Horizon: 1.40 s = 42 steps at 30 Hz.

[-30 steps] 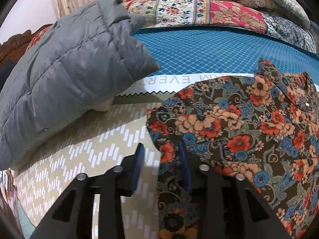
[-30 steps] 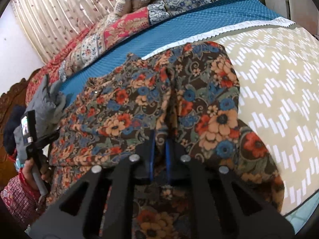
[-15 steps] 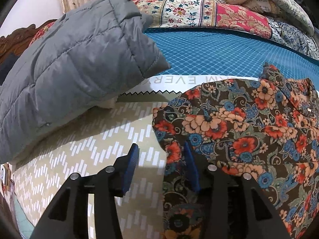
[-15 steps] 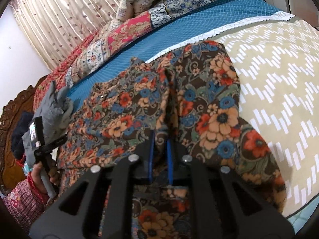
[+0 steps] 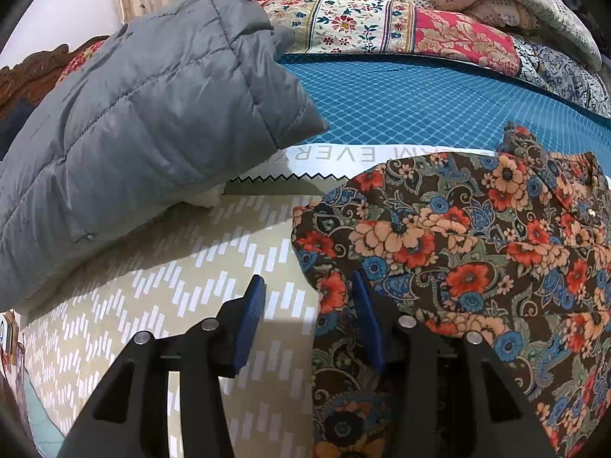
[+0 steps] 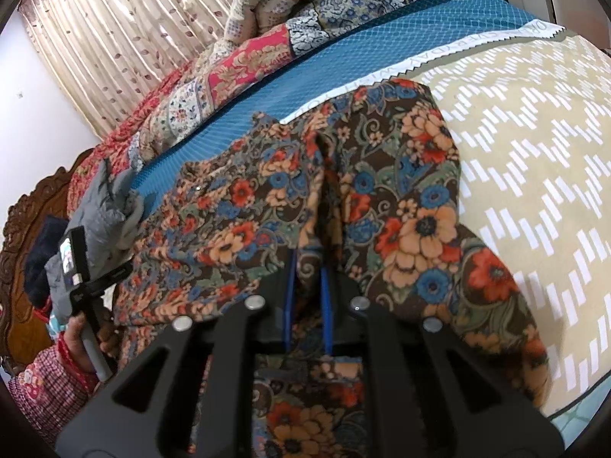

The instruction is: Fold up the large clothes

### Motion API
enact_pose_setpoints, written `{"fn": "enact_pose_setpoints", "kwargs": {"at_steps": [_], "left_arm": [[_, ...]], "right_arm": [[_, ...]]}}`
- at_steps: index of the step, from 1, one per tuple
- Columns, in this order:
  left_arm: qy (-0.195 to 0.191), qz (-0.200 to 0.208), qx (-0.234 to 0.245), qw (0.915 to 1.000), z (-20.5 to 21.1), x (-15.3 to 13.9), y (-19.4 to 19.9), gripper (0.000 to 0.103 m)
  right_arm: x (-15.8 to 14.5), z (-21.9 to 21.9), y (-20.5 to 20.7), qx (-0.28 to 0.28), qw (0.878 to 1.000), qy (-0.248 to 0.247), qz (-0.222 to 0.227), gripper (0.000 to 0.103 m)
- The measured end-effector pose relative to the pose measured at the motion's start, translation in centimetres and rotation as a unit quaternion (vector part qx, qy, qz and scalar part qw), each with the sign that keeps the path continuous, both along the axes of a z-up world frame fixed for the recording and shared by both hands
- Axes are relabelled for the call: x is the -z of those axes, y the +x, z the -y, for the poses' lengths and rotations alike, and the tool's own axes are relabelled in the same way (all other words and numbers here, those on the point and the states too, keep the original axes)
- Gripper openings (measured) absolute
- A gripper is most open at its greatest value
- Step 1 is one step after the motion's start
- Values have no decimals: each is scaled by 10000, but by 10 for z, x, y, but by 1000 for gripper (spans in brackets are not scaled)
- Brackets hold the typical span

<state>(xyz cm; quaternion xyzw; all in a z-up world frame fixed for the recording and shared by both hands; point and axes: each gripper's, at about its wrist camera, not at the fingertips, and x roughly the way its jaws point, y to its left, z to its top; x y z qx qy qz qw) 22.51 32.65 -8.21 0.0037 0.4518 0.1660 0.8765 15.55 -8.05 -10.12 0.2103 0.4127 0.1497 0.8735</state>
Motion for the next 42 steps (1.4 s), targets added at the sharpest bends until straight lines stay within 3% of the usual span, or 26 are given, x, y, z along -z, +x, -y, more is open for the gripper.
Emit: {"fn": "enact_pose_setpoints", "kwargs": {"at_steps": [3, 5, 9, 13, 16, 18, 23, 28, 32, 34, 35, 36, 42], "left_arm": [[-8, -2, 0, 10000, 0, 0, 0, 0], [-1, -3, 0, 10000, 0, -1, 0, 0], [-49, 17, 0, 10000, -1, -1, -1, 0], [-117, 11, -1, 9999, -3, -3, -1, 0], [-378, -51, 158, 9991, -12, -17, -3, 0], [-401, 145, 255, 9988, -20, -37, -15, 0], [-433, 195, 649, 9968, -30, -68, -74, 0], [-936, -343, 817, 9917, -32, -58, -148, 0], [-1116, -610, 805, 9886, -35, -47, -211, 0], [-1253, -705, 772, 9866, -39, -46, -240, 0], [-1307, -721, 748, 9860, -40, -44, -250, 0], [-1365, -731, 709, 9854, -41, -44, -263, 0], [-1345, -815, 648, 9854, -30, -37, -311, 0]], "right_arm": [[-10, -2, -8, 136, 9995, -217, 163, 22], [-20, 1, -18, 428, 9976, -422, 332, 42], [-36, 2, -28, 680, 9940, -682, 517, 43], [-51, -22, -30, 221, 9925, -916, 778, 43], [-37, -42, -20, -65, 9912, -1228, 486, 43], [-7, -46, -7, -182, 9893, -1448, -67, 43], [-4, -37, -3, -137, 9950, -989, 7, 43], [-6, -26, -5, -80, 9975, -707, -57, 43], [-13, -10, -32, 24, 9989, -471, -79, 45], [-19, -4, -48, 44, 9986, -530, -50, 49], [-20, -1, -57, 64, 9982, -596, -67, 59], [-20, 2, -63, 91, 9977, -664, -103, 62], [-14, 10, -105, 49, 9948, -1002, -184, 62]]}}
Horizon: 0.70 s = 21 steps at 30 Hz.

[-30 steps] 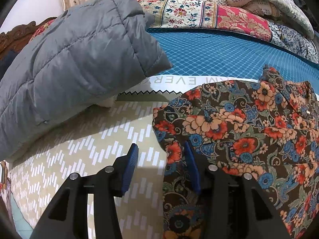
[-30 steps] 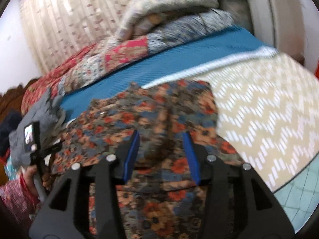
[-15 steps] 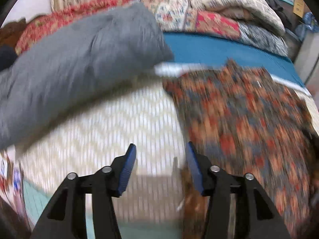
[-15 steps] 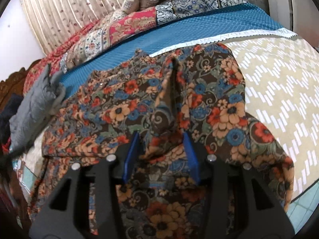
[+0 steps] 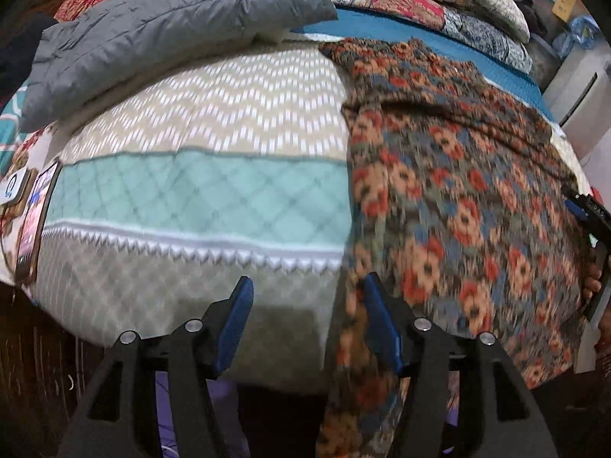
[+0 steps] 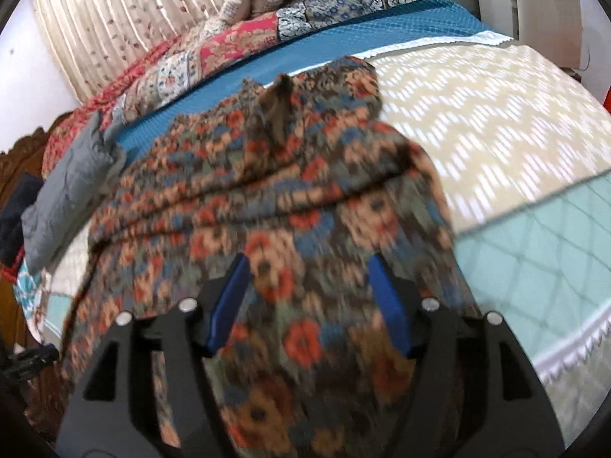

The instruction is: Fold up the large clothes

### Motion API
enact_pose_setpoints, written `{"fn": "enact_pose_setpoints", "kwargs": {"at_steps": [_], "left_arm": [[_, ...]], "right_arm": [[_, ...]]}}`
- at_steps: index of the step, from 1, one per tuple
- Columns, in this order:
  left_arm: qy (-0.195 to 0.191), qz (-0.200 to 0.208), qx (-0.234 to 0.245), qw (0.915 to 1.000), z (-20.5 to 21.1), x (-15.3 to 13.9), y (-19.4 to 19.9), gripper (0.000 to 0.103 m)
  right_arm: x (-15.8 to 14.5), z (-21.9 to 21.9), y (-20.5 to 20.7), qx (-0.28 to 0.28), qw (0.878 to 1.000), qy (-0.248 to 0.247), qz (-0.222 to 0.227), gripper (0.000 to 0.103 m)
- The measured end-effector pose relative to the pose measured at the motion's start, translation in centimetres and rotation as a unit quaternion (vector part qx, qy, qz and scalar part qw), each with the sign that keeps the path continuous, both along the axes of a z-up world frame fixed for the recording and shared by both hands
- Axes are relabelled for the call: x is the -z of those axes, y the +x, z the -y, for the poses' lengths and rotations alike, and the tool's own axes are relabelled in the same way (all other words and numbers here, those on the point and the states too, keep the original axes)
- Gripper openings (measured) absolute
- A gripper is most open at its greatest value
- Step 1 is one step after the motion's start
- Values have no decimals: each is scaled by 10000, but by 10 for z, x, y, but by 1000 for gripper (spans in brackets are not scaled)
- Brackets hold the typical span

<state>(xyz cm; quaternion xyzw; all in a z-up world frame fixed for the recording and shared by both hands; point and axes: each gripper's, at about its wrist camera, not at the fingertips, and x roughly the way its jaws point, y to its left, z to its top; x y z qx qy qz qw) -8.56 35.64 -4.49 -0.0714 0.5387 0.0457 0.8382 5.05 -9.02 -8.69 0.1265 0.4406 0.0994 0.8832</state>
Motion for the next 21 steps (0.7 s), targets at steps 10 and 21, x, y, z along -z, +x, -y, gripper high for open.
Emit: {"fn": "enact_pose_setpoints", "kwargs": {"at_steps": [10, 21], "left_arm": [[589, -21, 356, 9976, 36, 7, -44, 0], [819, -169, 243, 9962, 45, 20, -63, 0]], "right_arm": [[3, -16, -63, -477, 9894, -1360, 203, 62], [2, -20, -97, -399, 9843, -1688, 315, 63]]}}
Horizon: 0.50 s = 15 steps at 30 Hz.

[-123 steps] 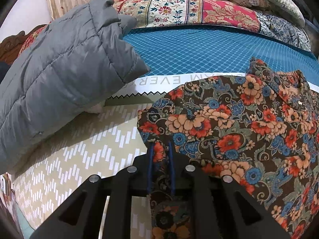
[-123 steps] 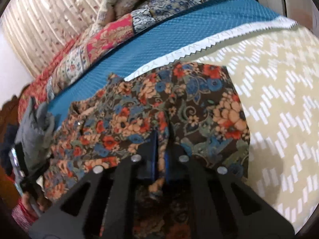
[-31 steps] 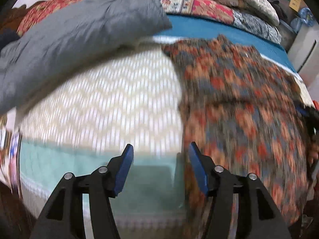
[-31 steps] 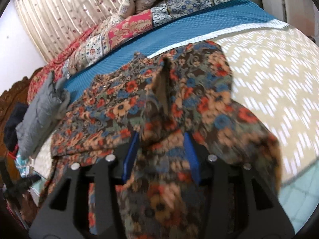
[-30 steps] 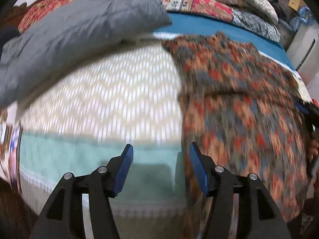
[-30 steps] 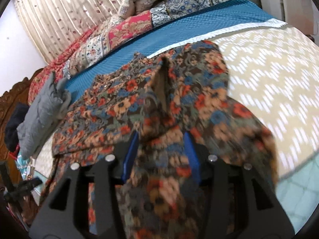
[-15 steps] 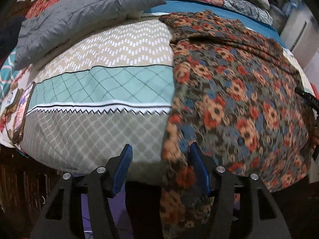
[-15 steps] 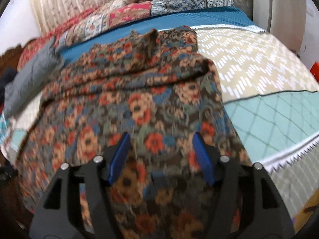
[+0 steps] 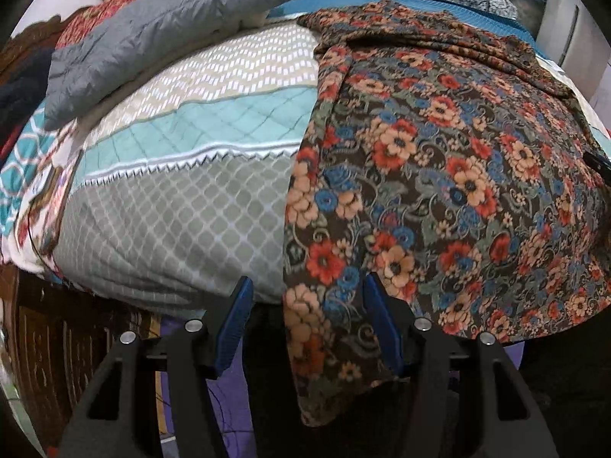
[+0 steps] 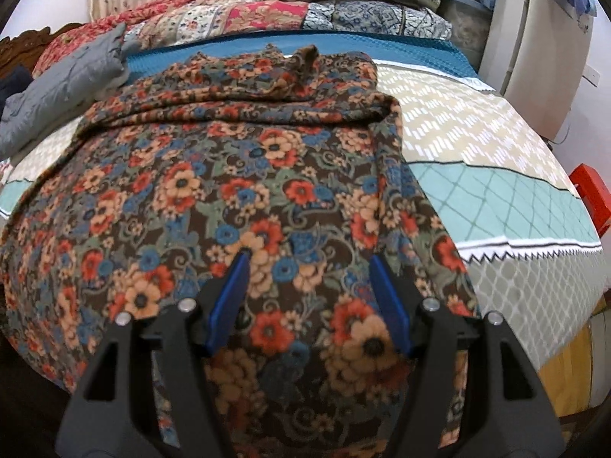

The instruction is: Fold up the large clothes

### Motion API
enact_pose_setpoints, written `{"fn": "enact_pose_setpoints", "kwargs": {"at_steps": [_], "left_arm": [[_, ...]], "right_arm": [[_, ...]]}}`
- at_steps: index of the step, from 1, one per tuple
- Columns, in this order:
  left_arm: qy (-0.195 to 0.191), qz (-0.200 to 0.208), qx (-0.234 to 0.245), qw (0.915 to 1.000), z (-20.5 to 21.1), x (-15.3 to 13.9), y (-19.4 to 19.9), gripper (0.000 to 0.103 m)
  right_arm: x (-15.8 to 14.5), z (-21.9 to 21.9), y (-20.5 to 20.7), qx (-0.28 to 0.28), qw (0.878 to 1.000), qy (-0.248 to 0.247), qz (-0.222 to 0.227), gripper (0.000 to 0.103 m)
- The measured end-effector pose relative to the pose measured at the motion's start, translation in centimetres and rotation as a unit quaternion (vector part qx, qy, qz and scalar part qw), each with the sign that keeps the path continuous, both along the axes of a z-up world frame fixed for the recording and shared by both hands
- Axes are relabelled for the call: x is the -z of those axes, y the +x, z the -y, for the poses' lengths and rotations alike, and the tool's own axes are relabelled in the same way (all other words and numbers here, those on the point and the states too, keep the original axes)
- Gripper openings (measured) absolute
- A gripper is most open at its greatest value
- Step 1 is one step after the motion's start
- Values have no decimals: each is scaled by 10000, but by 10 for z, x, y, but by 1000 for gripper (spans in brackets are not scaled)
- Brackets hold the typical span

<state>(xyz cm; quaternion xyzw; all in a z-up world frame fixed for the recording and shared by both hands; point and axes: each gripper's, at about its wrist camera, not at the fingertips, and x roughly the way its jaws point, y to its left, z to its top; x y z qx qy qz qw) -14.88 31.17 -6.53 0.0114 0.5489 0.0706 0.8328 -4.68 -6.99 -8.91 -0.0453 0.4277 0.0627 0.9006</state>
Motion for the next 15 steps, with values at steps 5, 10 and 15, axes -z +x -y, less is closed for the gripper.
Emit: {"fn": "enact_pose_setpoints", "kwargs": {"at_steps": [5, 10, 15], "left_arm": [[55, -114, -54, 9999, -1, 5, -4, 0], [124, -282, -37, 9995, 1, 12, -4, 0], [98, -386, 20, 9992, 3, 18, -6, 0]], "right_arm": [[-7, 5, -11, 170, 9997, 197, 25, 63], [-15, 8, -18, 217, 9989, 409, 61, 63], [-2, -1, -16, 82, 9997, 71, -227, 63]]}}
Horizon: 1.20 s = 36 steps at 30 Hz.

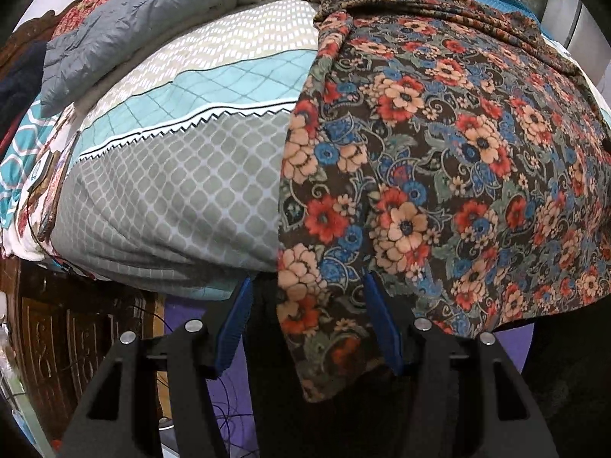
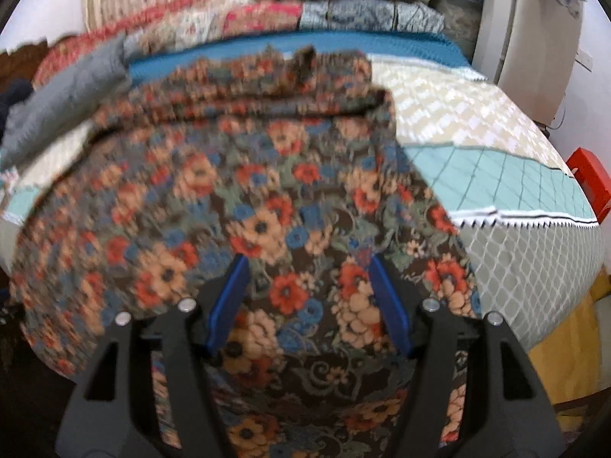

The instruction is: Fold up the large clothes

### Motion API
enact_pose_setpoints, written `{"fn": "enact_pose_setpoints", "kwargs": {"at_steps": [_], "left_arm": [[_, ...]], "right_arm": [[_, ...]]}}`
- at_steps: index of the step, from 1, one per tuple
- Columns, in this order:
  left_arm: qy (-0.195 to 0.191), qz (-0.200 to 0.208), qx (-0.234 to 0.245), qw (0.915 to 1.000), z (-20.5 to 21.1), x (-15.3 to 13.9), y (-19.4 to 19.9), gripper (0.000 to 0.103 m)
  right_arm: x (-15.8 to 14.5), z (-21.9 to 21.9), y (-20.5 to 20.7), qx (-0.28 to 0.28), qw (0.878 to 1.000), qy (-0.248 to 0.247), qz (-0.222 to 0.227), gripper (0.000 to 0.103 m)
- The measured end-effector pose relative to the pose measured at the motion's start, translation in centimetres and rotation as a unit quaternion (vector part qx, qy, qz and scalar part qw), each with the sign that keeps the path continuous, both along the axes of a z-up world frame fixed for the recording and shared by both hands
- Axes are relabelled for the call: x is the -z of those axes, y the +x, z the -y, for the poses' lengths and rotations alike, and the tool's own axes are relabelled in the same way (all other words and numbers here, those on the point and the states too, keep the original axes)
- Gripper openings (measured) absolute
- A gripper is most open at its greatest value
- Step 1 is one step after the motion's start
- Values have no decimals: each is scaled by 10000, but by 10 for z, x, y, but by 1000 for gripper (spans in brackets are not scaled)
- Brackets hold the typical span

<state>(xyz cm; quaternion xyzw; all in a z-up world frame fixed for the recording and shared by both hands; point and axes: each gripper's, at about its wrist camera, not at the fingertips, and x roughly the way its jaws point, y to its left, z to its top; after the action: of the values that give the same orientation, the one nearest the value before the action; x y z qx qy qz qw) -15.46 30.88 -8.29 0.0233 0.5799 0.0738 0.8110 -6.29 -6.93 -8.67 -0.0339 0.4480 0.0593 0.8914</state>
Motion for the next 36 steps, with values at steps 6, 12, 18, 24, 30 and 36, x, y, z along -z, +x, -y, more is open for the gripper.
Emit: {"fn": "enact_pose_setpoints", "kwargs": {"at_steps": [6, 12, 18, 24, 30, 36], "left_arm": [[-53, -53, -5, 10000, -1, 3, 0, 0], [-110, -74, -15, 9999, -1, 4, 1, 0], [-573, -95, 90, 9983, -9, 7, -3, 0], [-1235, -17, 279, 9920, -18, 6, -9, 0], [-1249, -34, 437, 9912, -14, 7, -8, 0], [-1363, -79, 573, 9890, -5, 9, -11, 0]], "right_arm": [[-12, 9, -4, -19, 9996, 294, 31, 63], [-28, 52, -26, 39, 9932, 1150, -171, 72], [-20, 90, -65, 90, 9900, 1234, -672, 80], [1, 114, -87, 330, 9806, 1601, -1079, 80], [19, 122, -93, 494, 9774, 1647, -1227, 80], [44, 132, -102, 517, 9565, 2208, -1835, 51]]}}
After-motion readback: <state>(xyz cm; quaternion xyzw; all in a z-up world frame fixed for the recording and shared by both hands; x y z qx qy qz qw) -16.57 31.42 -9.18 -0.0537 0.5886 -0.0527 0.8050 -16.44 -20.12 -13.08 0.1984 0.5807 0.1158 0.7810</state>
